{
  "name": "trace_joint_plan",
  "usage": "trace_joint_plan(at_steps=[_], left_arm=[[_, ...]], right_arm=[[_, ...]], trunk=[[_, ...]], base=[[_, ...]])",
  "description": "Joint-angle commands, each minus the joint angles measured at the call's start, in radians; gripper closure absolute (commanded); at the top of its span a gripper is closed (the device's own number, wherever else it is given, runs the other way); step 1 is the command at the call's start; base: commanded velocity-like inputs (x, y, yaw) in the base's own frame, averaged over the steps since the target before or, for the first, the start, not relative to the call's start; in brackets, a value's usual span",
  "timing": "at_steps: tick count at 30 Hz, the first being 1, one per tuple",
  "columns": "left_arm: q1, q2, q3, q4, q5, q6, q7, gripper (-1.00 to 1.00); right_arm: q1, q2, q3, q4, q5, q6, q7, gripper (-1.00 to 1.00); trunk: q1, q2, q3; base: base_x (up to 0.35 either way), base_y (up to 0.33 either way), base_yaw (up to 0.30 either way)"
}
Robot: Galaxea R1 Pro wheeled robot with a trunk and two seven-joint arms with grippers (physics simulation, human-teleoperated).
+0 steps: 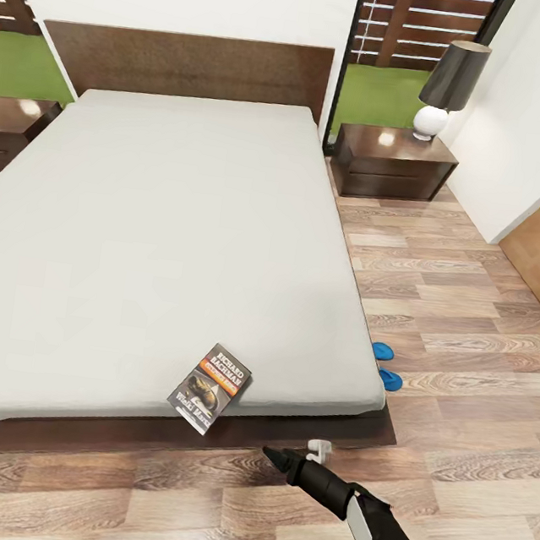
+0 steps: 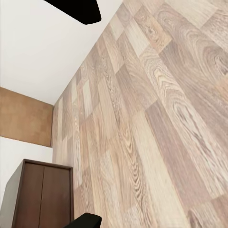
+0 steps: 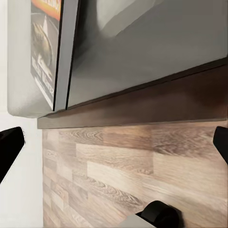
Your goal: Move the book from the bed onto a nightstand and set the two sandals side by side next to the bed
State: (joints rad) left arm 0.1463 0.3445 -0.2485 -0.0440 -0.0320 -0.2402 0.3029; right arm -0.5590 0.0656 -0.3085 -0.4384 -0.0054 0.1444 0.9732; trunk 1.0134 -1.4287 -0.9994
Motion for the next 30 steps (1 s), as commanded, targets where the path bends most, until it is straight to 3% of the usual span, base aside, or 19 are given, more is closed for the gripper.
trace_joint_plan(at_steps=[1,30], left_arm=[[0.001,0.0,-0.005,-0.002,-0.003,0.001,0.005,-1.0],[0.001,-0.009,-0.004,-0.002,-0.004,0.002,0.005,-1.0]], right_arm=[[-0.001,0.003,-0.007,-0.001,-0.001,0.01,0.008,-1.0],[-0.011,0.007,-0.003,0.0,0.005,0.009,0.064,-1.0]], trunk=[[0.0,0.0,0.0],[0.0,0.0,0.0]], base=[[0.0,0.085,0.0],[0.0,0.016,0.0]])
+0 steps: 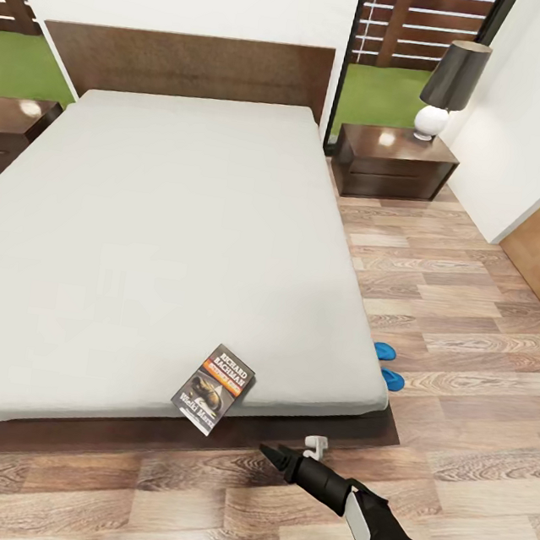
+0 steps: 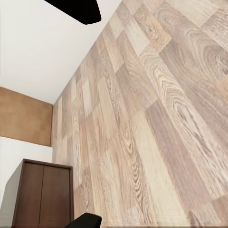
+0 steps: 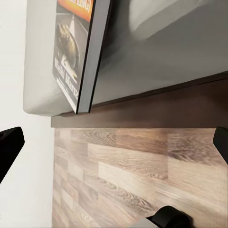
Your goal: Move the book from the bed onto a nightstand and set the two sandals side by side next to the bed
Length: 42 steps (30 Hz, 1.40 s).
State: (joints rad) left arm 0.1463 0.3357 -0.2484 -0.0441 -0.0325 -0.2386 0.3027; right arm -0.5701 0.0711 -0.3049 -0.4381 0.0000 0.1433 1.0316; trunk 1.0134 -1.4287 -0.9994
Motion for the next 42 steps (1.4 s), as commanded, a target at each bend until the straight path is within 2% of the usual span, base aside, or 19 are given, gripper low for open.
trace_joint_plan(at_steps=[1,5,15,31,39,42], left_arm=[[0.001,-0.001,-0.005,-0.002,-0.003,0.001,0.006,-1.0],[0.001,-0.004,-0.005,-0.001,-0.004,0.004,0.007,-1.0],[0.001,-0.008,-0.003,0.044,-0.003,0.014,0.008,-1.0],[0.002,-0.009,-0.003,0.055,-0.003,0.059,0.009,-1.0],[0.002,-0.009,-0.003,0.055,-0.003,0.061,0.009,-1.0],[0.002,-0.009,-0.003,0.055,-0.003,0.062,0.009,-1.0]], right_arm=[[0.0,0.001,-0.007,-0.001,0.0,0.01,0.012,-1.0],[-0.001,-0.001,-0.006,-0.001,0.001,0.009,0.049,-1.0],[-0.005,-0.003,-0.006,-0.002,0.002,0.005,0.082,-1.0],[-0.007,-0.005,-0.006,-0.002,0.001,0.001,0.087,-1.0],[-0.014,-0.003,-0.007,-0.002,-0.001,0.001,0.096,-1.0],[-0.018,-0.001,-0.007,-0.002,-0.001,0.001,0.106,-1.0]], trunk=[[0.0,0.0,0.0],[0.0,0.0,0.0],[0.0,0.0,0.0],[0.061,-0.112,-0.051],[0.061,-0.112,-0.051],[0.073,-0.133,-0.06]], base=[[0.0,0.0,0.0],[0.0,0.0,0.0],[0.0,0.0,0.0],[0.0,0.0,0.0],[0.0,0.0,0.0],[0.0,0.0,0.0]])
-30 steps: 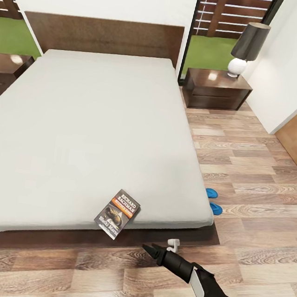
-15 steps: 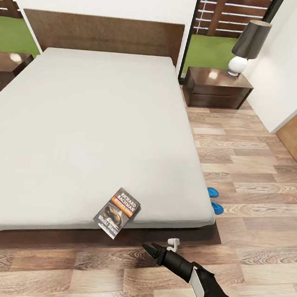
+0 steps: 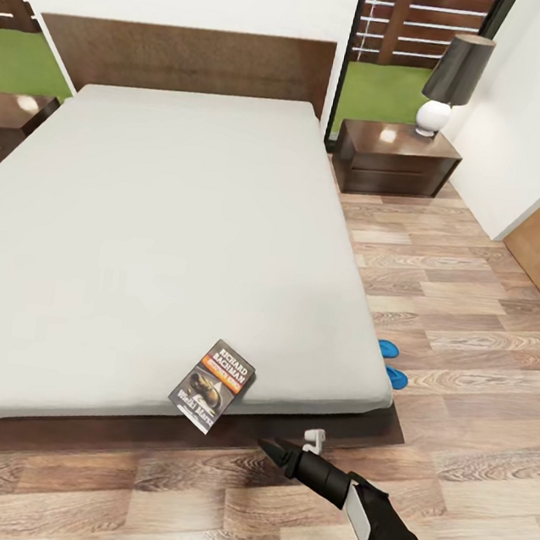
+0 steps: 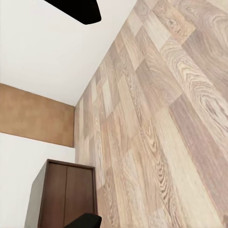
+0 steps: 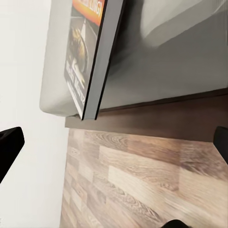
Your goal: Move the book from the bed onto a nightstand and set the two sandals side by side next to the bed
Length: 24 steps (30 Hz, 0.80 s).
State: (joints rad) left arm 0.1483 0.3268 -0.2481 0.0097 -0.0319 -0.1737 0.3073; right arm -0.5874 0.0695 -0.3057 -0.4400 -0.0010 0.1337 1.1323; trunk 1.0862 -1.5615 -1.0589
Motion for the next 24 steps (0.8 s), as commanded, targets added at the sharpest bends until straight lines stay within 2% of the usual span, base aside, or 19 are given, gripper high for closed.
trace_joint_plan(at_steps=[1,7,15,24], left_arm=[[0.0,0.0,-0.003,0.001,-0.003,-0.003,0.004,-1.0],[0.0,0.0,-0.003,0.001,-0.003,-0.003,0.003,-1.0],[0.0,0.0,-0.003,0.001,-0.003,-0.003,0.003,-1.0],[0.001,0.0,-0.003,0.001,-0.003,-0.002,0.003,-1.0]], right_arm=[[-0.002,0.002,-0.006,0.0,0.0,0.01,0.01,-1.0],[-0.008,0.005,-0.006,0.0,0.0,0.01,0.026,-1.0],[-0.014,0.007,-0.004,0.0,0.0,0.009,0.032,-1.0],[-0.016,0.007,-0.004,0.0,-0.001,0.01,0.057,-1.0]], trunk=[[0.004,-0.008,-0.004],[0.027,-0.05,-0.022],[0.027,-0.05,-0.022],[0.061,-0.113,-0.051]], base=[[0.0,0.0,0.0],[0.0,0.0,0.0],[0.0,0.0,0.0],[0.0,0.0,0.0]])
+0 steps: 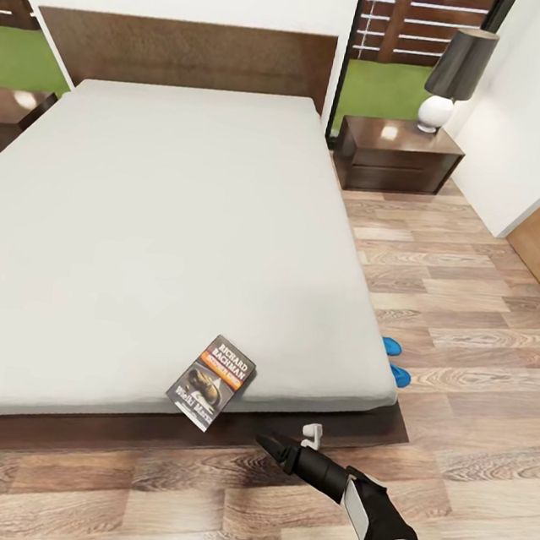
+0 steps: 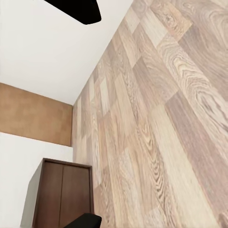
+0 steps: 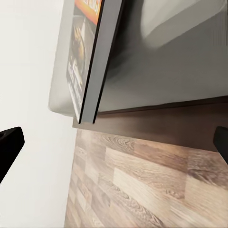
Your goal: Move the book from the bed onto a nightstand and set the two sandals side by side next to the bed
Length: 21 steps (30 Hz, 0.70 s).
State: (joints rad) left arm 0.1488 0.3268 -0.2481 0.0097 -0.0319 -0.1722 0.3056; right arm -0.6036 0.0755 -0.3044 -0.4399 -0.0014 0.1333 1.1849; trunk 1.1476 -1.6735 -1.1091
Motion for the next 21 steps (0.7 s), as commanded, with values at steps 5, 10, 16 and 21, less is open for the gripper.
trace_joint_plan(at_steps=[5,10,16,21], left_arm=[[0.0,-0.001,-0.003,0.001,-0.003,-0.003,0.004,-1.0],[0.0,-0.001,-0.003,0.001,-0.003,-0.003,0.005,-1.0],[0.0,-0.001,-0.003,0.001,-0.003,-0.003,0.004,-1.0],[0.0,0.0,-0.003,0.001,-0.003,-0.003,0.004,-1.0]], right_arm=[[-0.002,0.002,-0.005,0.0,0.0,0.012,0.014,-1.0],[-0.002,0.003,-0.005,0.0,0.0,0.012,0.018,-1.0],[-0.002,0.005,-0.005,0.0,0.0,0.012,0.02,-1.0],[-0.003,0.009,-0.005,0.0,0.0,0.012,0.02,-1.0]], trunk=[[0.012,-0.022,-0.01],[0.012,-0.022,-0.01],[0.027,-0.05,-0.022],[0.046,-0.085,-0.038]], base=[[0.0,0.0,0.0],[0.0,0.0,0.0],[0.0,0.0,0.0],[0.0,0.0,0.0]])
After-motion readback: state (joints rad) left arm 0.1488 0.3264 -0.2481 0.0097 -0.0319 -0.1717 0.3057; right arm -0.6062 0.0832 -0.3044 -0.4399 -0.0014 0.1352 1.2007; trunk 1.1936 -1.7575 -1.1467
